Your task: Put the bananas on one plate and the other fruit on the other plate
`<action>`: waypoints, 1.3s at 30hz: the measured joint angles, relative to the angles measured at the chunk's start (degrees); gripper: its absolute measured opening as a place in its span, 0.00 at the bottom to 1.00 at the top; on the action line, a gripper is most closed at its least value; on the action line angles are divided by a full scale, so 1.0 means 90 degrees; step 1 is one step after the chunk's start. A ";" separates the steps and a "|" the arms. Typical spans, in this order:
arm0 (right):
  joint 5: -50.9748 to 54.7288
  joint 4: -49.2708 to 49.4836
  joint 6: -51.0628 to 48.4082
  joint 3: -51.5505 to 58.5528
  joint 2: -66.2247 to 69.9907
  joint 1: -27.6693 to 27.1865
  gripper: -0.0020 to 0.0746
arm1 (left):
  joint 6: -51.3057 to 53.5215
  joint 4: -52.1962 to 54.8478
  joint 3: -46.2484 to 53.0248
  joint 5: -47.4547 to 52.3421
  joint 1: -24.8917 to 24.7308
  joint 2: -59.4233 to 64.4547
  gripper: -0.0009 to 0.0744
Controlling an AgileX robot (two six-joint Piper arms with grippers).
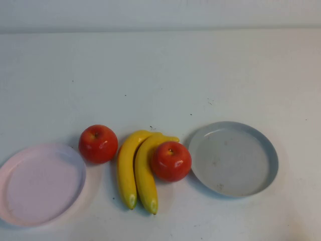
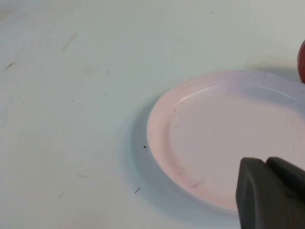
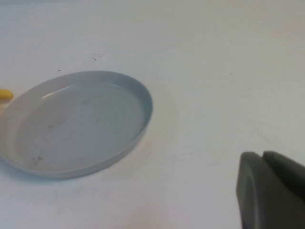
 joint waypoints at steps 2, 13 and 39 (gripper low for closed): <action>0.0000 0.0000 0.0000 0.0000 0.0000 0.0000 0.00 | 0.0000 0.0000 0.0000 0.0000 0.0000 0.0000 0.01; 0.0000 0.0000 0.0000 0.0000 0.0000 0.0000 0.00 | -0.0107 -0.0025 0.0000 -0.0113 0.0000 0.0000 0.01; 0.0000 0.0000 0.0000 0.0000 0.0000 0.0000 0.00 | -0.3700 -0.1052 -0.0118 -0.1382 0.0000 0.0000 0.01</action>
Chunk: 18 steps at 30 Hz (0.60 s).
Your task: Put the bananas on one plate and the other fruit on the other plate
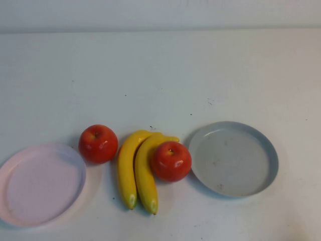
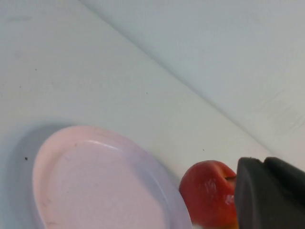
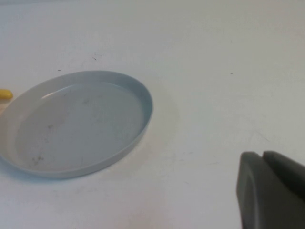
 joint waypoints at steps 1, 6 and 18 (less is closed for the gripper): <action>0.0000 0.0000 0.0000 0.0000 0.0000 0.0000 0.00 | -0.0055 -0.0018 -0.0171 0.0264 0.0000 0.0000 0.01; 0.0000 0.0000 0.0000 0.0000 0.0000 0.0000 0.00 | 0.0399 -0.0127 -0.1620 0.1969 0.0000 0.0684 0.01; 0.0000 0.0000 0.0000 0.0000 0.0000 0.0000 0.00 | 0.3896 -0.1209 -0.4455 0.5371 0.0000 0.3778 0.01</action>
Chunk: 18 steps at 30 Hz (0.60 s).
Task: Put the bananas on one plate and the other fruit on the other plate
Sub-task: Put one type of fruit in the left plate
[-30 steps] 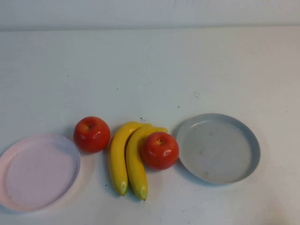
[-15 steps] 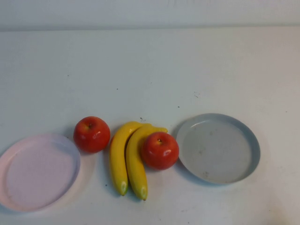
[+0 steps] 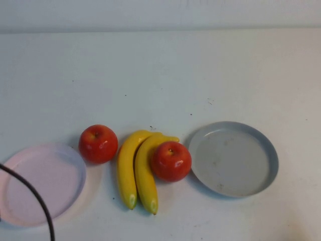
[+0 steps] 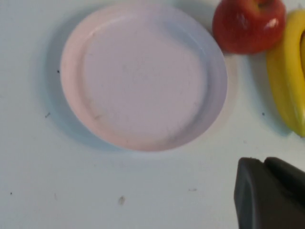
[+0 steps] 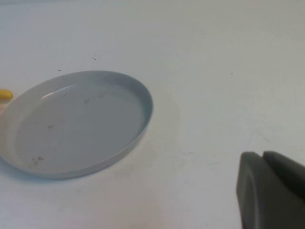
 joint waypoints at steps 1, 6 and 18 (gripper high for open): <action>0.0000 0.0000 0.0000 0.0000 0.0000 0.0000 0.00 | 0.0261 -0.0089 -0.0126 0.0153 0.0000 0.0302 0.01; 0.0000 0.0000 0.0000 0.0000 0.0000 0.0000 0.00 | 0.1395 -0.0730 -0.0592 0.0366 0.0000 0.1753 0.01; 0.0000 0.0000 0.0000 0.0000 0.0000 0.0000 0.00 | 0.1805 -0.0541 -0.2107 0.0042 -0.1924 0.4377 0.01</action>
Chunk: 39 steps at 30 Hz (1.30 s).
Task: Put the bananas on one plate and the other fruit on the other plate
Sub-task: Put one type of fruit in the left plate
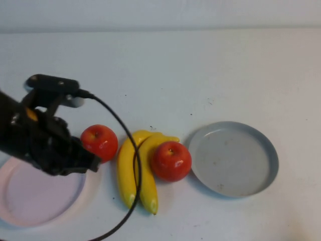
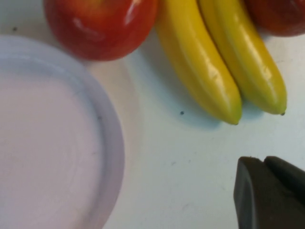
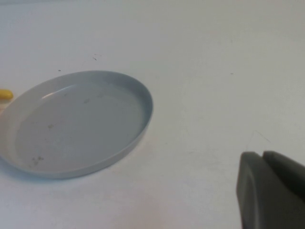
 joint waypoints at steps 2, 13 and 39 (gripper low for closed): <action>0.0000 0.0000 0.0000 0.0000 0.0000 0.0000 0.00 | -0.0027 0.0030 -0.0267 -0.0024 -0.0364 0.0336 0.01; 0.0000 0.0000 0.0000 0.0000 0.0000 0.0000 0.00 | -0.0246 0.0677 -0.1917 0.0483 -0.1504 0.2038 0.01; 0.0000 0.0000 0.0000 0.0000 0.0000 0.0000 0.00 | 0.0622 0.0965 -0.3058 -0.0174 -0.2393 0.3552 0.89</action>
